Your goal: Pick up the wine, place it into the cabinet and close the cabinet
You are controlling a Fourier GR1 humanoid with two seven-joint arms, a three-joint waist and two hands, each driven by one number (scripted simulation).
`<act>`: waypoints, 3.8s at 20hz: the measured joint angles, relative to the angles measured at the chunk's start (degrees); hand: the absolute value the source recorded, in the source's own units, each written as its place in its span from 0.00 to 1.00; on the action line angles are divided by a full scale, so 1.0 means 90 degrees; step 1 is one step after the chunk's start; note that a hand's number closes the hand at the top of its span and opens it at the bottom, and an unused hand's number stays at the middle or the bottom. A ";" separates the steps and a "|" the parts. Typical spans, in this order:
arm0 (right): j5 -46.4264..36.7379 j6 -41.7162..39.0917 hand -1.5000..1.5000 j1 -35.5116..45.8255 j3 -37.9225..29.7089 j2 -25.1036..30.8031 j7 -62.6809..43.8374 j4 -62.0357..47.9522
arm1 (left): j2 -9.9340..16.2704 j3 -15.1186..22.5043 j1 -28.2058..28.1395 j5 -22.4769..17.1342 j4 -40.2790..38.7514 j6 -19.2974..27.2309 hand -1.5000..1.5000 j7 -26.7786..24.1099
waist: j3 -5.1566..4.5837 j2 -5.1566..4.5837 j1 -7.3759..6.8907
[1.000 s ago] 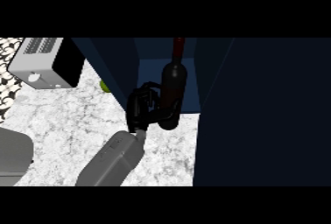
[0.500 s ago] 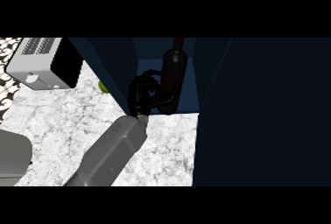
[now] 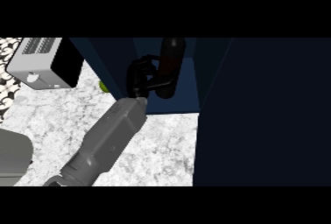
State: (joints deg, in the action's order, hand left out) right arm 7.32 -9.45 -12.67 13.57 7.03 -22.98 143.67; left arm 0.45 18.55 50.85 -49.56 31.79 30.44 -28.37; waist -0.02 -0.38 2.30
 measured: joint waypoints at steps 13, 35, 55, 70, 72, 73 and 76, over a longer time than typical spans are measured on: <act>0.0013 -0.0090 0.00 0.0064 -0.0042 -0.0101 0.0004 -0.0071 | 0.0126 -0.0164 0.1166 0.0668 -0.1655 0.0799 0.00 -0.0121 | 0.0001 -0.0024 0.0043; 0.0018 -0.0320 0.00 -0.0165 0.0164 -0.0216 0.0270 -0.0088 | 0.0146 -0.0222 0.1671 0.1272 -0.2704 0.0921 0.00 -0.0314 | 0.0010 -0.0053 0.0169; -0.0052 -0.0137 0.00 -0.0418 0.0302 -0.0237 0.0137 0.0021 | 0.0007 -0.0368 0.0970 0.1395 -0.1114 -0.0369 0.00 -0.0963 | 0.0000 0.0078 -0.0213; -0.0136 -0.0019 0.00 -0.0550 0.0425 -0.0228 0.0304 0.0024 | 0.0279 0.0493 -0.1202 0.1754 0.2424 0.0010 0.00 -0.0040 | 0.0003 0.0144 -0.0365; -0.0136 -0.0005 0.00 -0.0540 0.0430 -0.0187 0.0251 0.0041 | 0.0341 0.0643 -0.1543 0.1805 0.2946 0.0089 0.00 0.0108 | 0.0003 0.0139 -0.0350; -0.0138 -0.0010 0.00 -0.0539 0.0410 -0.0172 0.0261 0.0039 | 0.0355 0.0755 -0.1773 0.1849 0.3254 0.0153 0.00 0.0156 | 0.0004 0.0137 -0.0352; -0.0143 0.0009 0.00 -0.0551 0.0414 -0.0164 0.0305 0.0043 | 0.0432 0.1062 -0.2401 0.1963 0.4116 0.0327 0.00 0.0322 | 0.0004 0.0131 -0.0342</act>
State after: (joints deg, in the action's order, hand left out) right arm 6.04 -9.37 -17.63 17.30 5.56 -20.23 144.05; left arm 4.34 28.11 29.23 -31.89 68.83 33.38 -25.47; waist 0.02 0.80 -0.78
